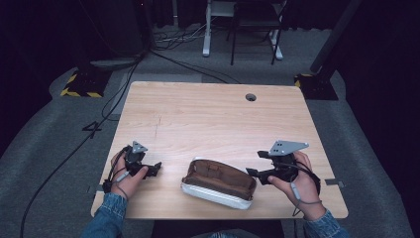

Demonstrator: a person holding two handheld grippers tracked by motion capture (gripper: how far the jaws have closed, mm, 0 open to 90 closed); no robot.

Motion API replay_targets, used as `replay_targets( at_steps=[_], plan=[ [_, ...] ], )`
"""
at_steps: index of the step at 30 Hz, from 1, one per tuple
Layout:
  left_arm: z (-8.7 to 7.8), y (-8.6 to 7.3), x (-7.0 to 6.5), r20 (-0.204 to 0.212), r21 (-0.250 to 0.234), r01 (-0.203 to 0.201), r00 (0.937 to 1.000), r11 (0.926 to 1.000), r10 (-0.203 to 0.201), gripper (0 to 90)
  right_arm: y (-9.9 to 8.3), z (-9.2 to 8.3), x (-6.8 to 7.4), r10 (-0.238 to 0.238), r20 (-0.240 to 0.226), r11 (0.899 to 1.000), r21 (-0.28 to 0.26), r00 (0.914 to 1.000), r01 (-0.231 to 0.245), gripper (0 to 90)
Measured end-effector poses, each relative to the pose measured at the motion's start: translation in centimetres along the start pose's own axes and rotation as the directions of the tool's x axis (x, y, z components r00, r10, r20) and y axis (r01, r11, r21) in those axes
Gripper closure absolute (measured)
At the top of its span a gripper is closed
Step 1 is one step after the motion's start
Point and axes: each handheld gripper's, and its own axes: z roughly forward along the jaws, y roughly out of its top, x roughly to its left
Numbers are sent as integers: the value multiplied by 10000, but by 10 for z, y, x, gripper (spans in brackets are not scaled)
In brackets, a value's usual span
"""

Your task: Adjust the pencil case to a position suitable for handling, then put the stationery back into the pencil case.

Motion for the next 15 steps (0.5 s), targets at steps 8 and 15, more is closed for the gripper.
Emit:
replay_targets(
  at_steps=[8, 15],
  plan=[
    [0, 0, 0, -3, 17, -14, 10000, 10000, 14, 9, -6, -12, -18, 588, 664, 9982, -180, 9961, -578, 261],
    [0, 1, 0, -12, 27, -37, 10000, 10000, 37, 7, -14, -16, -35, 1022, 1466, 9947, -19, 9839, -1031, 261]
  ],
)
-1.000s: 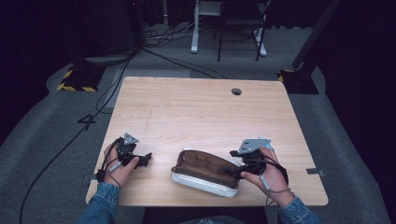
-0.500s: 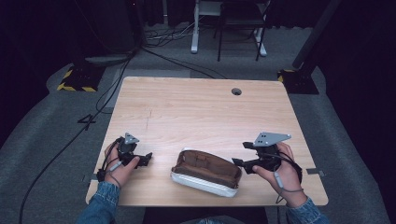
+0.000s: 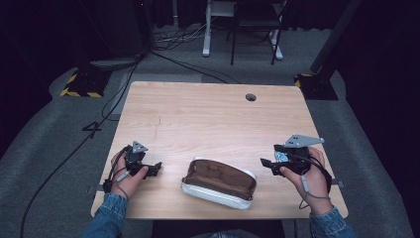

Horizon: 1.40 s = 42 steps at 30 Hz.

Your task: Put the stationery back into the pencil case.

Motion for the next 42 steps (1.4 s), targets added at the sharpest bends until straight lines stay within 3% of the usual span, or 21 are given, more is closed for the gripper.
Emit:
replay_targets(
  at_steps=[5, 10, 18, 29, 35, 42],
  plan=[
    [0, 0, 0, -8, 3, -8, 10000, 10000, 8, 7, -6, 1, -14, 479, 538, 9985, 250, 9974, -493, 252],
    [0, 0, 0, 1, 19, -60, 10000, 10000, 60, 6, -16, 6, -29, 873, 1200, 9934, 637, 9889, -954, 242],
    [0, 0, 0, 22, 21, -41, 10000, 10000, 41, 5, -32, 16, -53, 1544, 1772, 9757, 1277, 9720, -1783, 224],
    [0, 0, 0, 19, 12, -52, 10000, 10000, 52, 5, -48, 35, -69, 1716, 2342, 9408, 2492, 9569, -2298, 222],
    [0, 0, 0, 16, 18, -42, 10000, 10000, 42, 6, -56, 46, -74, 1663, 2469, 9181, 3144, 9547, -2413, 222],
    [0, 0, 0, 17, 20, -46, 10000, 10000, 46, 6, -61, 55, -78, 1620, 2414, 8995, 3627, 9568, -2438, 227]
  ],
)
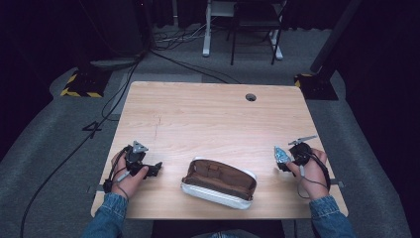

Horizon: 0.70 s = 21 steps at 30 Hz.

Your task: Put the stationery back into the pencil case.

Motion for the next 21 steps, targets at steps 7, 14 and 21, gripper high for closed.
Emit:
replay_targets(
  at_steps=[7, 14, 21],
  plan=[
    [0, 0, 0, -1, -10, -3, 10000, 10000, 3, 6, 2, 7, 2, -52, -25, 9999, 122, 10000, 53, 226],
    [0, 0, 0, -16, 3, -8, 10000, 10000, 8, 5, 4, 10, 2, 76, -107, 10000, -18, 9999, -76, 242],
    [0, 0, 0, -17, 11, 0, 10000, 10000, 0, 6, 5, 10, 1, 98, -307, 9998, -171, 9995, -103, 338]
  ],
)
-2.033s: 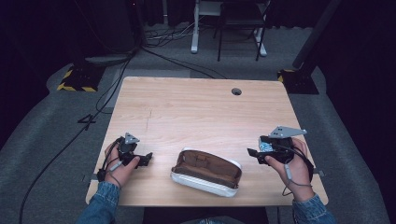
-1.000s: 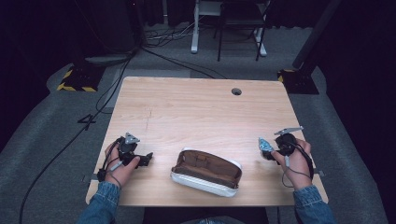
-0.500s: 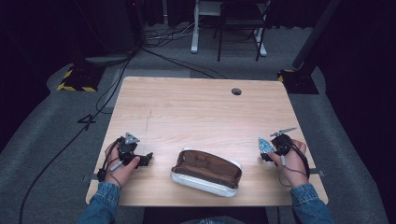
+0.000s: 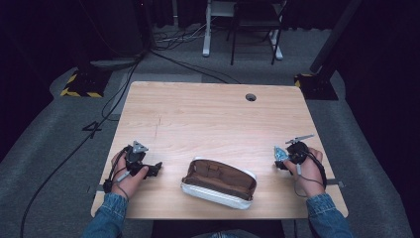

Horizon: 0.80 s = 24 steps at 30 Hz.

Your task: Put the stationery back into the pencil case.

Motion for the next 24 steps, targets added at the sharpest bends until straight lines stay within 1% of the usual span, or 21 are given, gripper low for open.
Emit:
replay_targets(
  at_steps=[1, 2, 15, 24],
  plan=[
    [0, 0, 0, 0, -9, -7, 10000, 10000, 7, 5, 0, -1, 0, -26, -13, 10000, -26, 10000, 26, 382],
    [0, 0, 0, 15, -12, 3, 10000, 10000, -3, 6, 0, -1, 0, -67, -48, 10000, -43, 10000, 66, 386],
    [0, 0, 0, -1, -1, 1, 10000, 10000, -1, 6, 1, -2, 1, -86, -47, 9999, 64, 10000, 87, 394],
    [0, 0, 0, 1, 0, 2, 10000, 10000, -2, 6, 1, -2, 1, 31, -123, 9999, -95, 9999, -32, 395]
  ],
)
